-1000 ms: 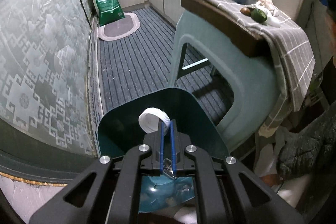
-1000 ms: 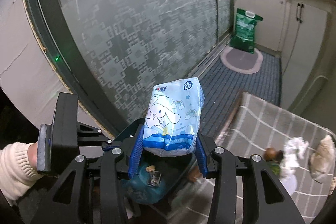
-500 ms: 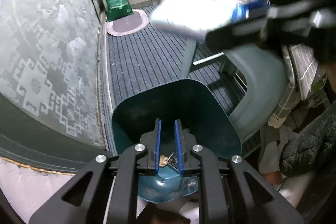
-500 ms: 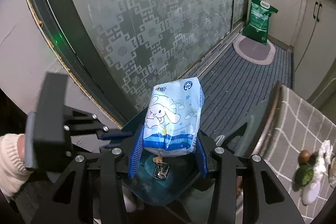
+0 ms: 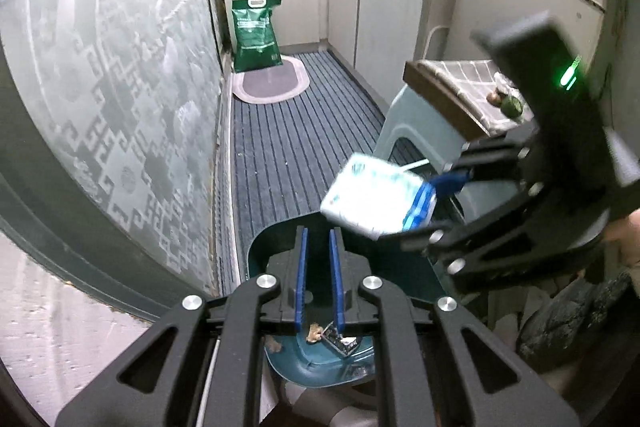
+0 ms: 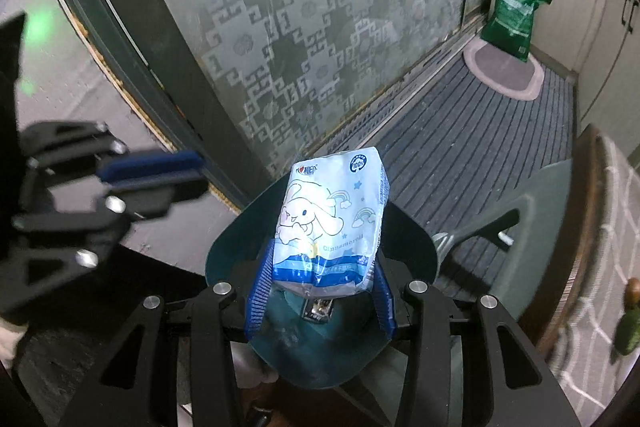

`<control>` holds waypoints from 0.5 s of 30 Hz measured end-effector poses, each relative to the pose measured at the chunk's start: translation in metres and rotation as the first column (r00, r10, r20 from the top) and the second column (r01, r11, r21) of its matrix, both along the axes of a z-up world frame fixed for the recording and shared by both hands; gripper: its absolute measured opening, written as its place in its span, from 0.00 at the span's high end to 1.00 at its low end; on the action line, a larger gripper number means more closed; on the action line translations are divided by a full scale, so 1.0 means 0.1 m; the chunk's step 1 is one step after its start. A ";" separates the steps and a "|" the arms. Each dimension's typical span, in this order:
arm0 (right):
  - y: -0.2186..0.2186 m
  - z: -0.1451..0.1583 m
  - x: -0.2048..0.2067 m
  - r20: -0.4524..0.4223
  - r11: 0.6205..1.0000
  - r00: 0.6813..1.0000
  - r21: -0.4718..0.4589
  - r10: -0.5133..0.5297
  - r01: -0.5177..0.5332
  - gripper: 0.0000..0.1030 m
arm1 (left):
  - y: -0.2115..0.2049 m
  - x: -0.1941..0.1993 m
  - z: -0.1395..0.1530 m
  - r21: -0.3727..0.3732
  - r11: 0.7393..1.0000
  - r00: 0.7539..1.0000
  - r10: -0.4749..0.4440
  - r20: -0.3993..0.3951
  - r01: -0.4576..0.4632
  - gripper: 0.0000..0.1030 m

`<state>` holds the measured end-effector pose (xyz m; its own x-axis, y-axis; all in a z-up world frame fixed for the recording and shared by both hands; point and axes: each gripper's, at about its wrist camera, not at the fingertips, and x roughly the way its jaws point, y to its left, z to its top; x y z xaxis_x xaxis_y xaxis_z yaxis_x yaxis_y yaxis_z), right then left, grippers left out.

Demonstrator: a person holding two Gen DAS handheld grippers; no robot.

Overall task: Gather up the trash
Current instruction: 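Carry cap and tissue pack over the teal bin and release both, then move both open tools back toward the remaining items on the cloth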

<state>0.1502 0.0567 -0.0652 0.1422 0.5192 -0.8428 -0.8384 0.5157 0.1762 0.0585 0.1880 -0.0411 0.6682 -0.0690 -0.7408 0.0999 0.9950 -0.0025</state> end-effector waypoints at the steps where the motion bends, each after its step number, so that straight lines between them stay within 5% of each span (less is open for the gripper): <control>1: 0.01 -0.03 0.00 -0.004 1.000 1.000 -0.007 0.001 -0.001 0.56 | 0.00 -0.01 0.02 0.000 1.000 1.000 0.002 0.005 -0.002 0.88; 7: 0.04 -0.17 -0.02 -0.038 0.999 0.999 -0.051 0.016 -0.018 0.45 | 0.00 -0.07 0.18 -0.001 1.000 0.999 0.020 0.045 -0.020 0.87; 15: -0.02 -0.18 -0.08 -0.045 0.998 0.998 -0.053 0.031 -0.033 0.44 | -0.01 -0.08 0.33 -0.009 0.999 0.995 0.033 0.090 -0.033 0.87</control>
<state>0.1425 0.0546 -0.0830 0.0879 0.4768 -0.8746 -0.8466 0.4985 0.1867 0.0501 0.1867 -0.0085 0.7341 -0.0513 -0.6771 0.0672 0.9977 -0.0027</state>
